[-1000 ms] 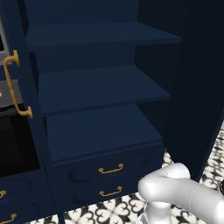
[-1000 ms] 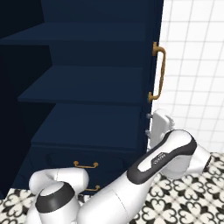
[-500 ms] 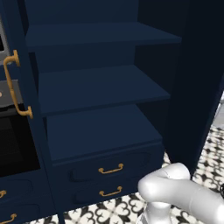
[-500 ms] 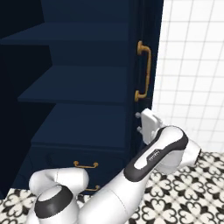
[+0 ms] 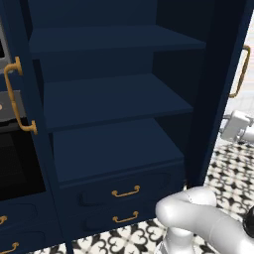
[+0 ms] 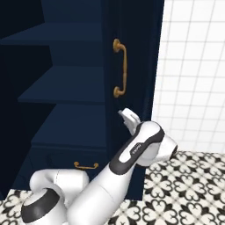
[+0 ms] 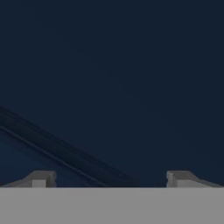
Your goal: Pick the kettle from the counter and place it on the tray. Then pick the mug from the cabinet and place it on the tray. Then close the cabinet doors.
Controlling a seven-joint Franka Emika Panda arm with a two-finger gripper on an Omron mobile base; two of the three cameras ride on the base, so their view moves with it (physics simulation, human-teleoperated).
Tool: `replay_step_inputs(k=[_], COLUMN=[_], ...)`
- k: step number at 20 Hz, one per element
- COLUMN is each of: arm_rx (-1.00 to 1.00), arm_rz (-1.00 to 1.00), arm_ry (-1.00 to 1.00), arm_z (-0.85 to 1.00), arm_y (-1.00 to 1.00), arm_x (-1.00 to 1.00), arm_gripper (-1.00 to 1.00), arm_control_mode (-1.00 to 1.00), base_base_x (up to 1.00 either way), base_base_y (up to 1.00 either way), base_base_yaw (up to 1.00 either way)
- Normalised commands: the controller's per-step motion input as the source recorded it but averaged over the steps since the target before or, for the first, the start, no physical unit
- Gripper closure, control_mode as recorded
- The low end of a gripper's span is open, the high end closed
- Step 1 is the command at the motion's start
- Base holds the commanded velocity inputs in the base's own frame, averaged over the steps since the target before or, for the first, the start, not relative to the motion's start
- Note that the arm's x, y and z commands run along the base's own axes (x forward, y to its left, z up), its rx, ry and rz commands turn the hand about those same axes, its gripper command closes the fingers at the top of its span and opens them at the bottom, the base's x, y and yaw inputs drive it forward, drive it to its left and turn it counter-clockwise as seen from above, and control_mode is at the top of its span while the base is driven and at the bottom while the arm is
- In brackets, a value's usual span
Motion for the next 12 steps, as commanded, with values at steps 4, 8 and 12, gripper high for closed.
replay_step_inputs(k=[4, 8, 12], arm_rx=[0.00, 0.00, 0.00], arm_rz=[-0.21, -0.19, -0.14], arm_ry=[-0.10, -0.08, -0.03], arm_z=[-0.08, -0.04, -0.03], arm_y=[0.71, 0.67, 0.59], arm_x=[0.47, 0.44, 0.51], arm_gripper=[-1.00, -1.00, -1.00], arm_control_mode=[-1.00, -1.00, -1.00], base_base_x=[0.00, 0.00, 0.00], base_base_y=[0.00, 0.00, 0.00], base_base_yaw=[0.00, 0.00, 0.00])
